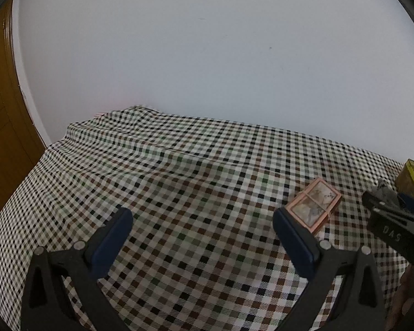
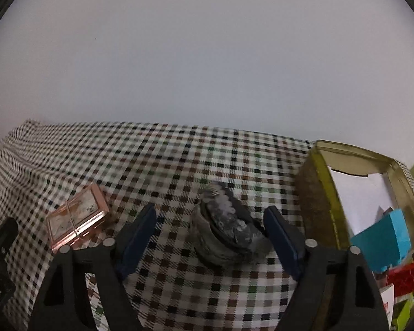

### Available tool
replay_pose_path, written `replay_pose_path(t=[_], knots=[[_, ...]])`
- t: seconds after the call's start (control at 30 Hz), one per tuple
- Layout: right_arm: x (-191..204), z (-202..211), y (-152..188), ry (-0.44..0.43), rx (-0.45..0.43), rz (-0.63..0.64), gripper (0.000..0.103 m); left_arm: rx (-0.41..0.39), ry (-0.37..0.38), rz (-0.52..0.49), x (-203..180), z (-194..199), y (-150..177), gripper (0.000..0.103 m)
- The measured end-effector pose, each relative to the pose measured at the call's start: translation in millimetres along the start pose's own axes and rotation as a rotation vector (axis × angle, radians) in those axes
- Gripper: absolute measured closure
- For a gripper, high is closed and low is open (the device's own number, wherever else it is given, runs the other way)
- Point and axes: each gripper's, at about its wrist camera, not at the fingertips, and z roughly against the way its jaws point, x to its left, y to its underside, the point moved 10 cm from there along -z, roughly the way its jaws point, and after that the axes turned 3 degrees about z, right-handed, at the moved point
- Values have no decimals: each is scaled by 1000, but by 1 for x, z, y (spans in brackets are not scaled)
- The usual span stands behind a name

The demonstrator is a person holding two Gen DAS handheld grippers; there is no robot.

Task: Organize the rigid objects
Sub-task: 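Grasp the geode rock with the right tool while the left tool grasps the pink picture box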

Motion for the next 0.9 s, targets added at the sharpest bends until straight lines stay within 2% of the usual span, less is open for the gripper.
replay_pose_path(t=[0.07, 0.1, 0.2, 0.23, 0.33, 0.4, 0.47, 0.63, 0.77, 0.9], knots=[[-4, -9, 9, -44, 56, -30, 30, 3, 3, 2, 1, -3, 0, 1], [-8, -8, 10, -74, 55, -61, 31, 8, 6, 3, 2, -4, 0, 1], [-14, -2, 13, -52, 52, -55, 44, 28, 15, 6, 3, -8, 1, 1], [-12, 1, 13, -61, 47, -44, 51, 35, 18, 8, 3, -10, 2, 1], [-8, 8, 17, -81, 45, -36, 51, 59, 35, 22, 4, -14, 3, 1], [-5, 16, 20, -124, 32, -47, 51, 66, 51, 24, 3, -14, 5, 1], [-1, 29, 23, -187, 3, -61, 58, 63, 73, 15, 0, -14, 3, 1], [7, 60, 25, -249, -98, -35, 58, 48, 152, -43, -18, -12, 1, 1], [4, 98, 33, -349, -156, -69, 58, 31, 211, -96, -32, -6, -1, 1], [0, 112, 39, -347, -187, -100, 58, 4, 260, -175, -51, 4, -1, 1]])
